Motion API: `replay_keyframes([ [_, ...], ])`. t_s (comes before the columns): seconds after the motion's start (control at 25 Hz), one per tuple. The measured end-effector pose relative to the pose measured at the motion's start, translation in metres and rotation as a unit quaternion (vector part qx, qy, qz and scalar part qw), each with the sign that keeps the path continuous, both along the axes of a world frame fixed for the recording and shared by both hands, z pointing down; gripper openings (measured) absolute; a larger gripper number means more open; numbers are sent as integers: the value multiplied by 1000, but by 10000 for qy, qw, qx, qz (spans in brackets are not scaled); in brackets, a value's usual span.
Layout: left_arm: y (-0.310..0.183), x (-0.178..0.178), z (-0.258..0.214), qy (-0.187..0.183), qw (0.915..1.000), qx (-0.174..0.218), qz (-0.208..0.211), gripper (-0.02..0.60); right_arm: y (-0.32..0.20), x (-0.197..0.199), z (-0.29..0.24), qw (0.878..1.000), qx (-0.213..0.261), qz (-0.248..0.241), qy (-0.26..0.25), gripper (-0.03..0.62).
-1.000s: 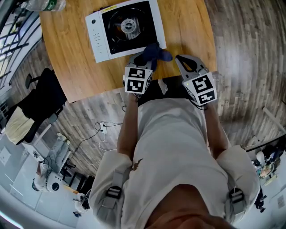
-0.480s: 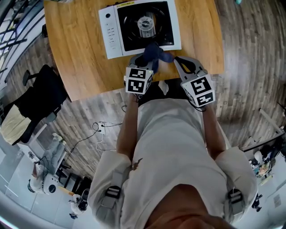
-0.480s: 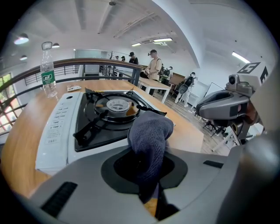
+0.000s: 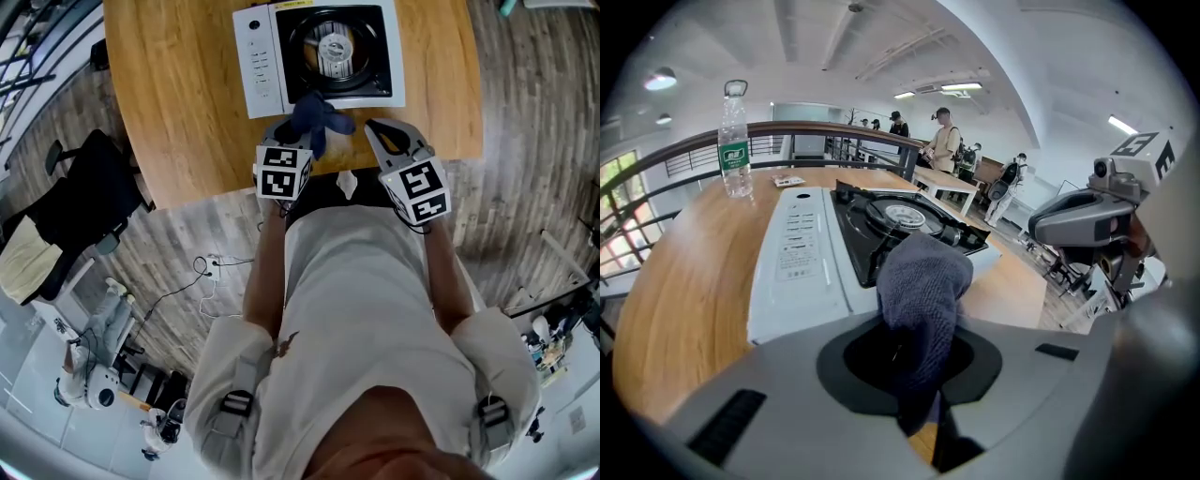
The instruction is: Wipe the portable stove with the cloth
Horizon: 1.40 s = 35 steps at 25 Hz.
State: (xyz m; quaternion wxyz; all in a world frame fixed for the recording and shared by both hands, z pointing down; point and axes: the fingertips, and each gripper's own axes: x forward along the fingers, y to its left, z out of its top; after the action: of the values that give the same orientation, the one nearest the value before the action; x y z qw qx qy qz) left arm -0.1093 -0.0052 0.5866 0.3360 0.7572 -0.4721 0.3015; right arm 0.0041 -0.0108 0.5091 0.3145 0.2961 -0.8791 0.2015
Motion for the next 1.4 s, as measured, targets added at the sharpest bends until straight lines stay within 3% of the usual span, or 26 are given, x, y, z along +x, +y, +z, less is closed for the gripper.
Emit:
replay_keyframes([
  [0.44,8,-42,-1,27,10000,13,-85,61,3,-39,-5,10000,68,25,47,20],
  [0.96,13,-99,-8,-153,9965,121,-812,61,2,-49,-12,9998,192,-37,42,20],
  [1.12,13,-107,-24,-122,9949,369,-934,61,0,-51,-17,9996,269,-109,34,20],
  [1.4,4,-99,-82,-85,9896,1180,-822,61,-9,-55,-39,9984,503,-214,-125,20],
])
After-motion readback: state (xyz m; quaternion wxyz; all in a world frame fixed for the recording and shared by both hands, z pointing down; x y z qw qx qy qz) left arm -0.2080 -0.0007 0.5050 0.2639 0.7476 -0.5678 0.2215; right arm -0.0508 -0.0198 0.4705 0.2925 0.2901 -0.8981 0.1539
